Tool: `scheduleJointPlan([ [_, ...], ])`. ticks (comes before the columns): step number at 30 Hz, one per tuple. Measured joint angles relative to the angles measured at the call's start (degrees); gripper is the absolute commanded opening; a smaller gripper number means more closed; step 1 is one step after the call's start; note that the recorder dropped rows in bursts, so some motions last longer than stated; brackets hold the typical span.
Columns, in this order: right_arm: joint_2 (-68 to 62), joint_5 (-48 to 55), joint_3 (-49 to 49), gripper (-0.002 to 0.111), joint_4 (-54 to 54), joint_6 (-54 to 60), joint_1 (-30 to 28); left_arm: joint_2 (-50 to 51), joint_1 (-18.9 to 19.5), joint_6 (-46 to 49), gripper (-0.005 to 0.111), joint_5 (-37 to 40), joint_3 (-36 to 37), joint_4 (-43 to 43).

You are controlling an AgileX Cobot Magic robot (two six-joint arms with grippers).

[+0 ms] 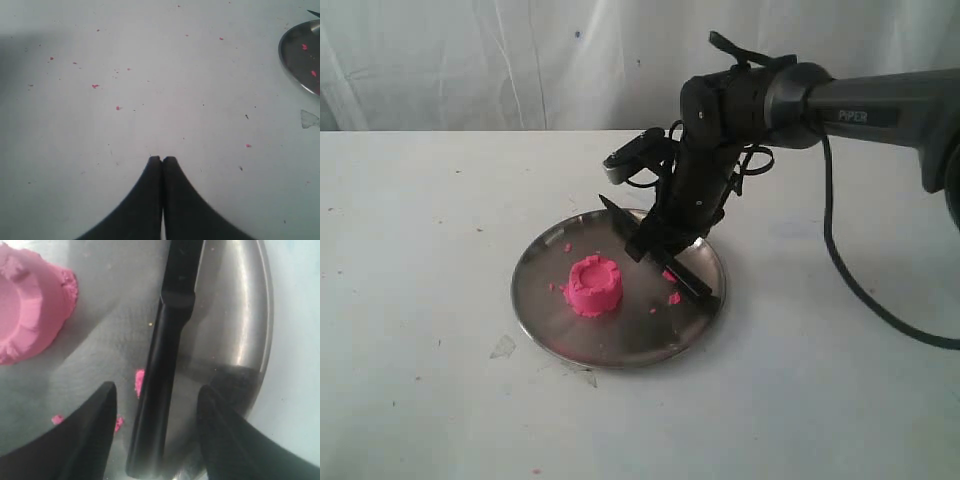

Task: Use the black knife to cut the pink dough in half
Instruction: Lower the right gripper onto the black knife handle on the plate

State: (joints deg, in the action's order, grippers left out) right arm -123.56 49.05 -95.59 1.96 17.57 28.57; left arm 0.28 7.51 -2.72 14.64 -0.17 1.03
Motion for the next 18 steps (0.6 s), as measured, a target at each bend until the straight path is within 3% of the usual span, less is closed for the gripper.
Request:
scheduleJointPlan([
  [18,-4.61,-0.02,-0.67,0.045,-1.96,-0.55,0.0,0.0,0.0,0.0,0.0,0.0,0.0,0.0],
])
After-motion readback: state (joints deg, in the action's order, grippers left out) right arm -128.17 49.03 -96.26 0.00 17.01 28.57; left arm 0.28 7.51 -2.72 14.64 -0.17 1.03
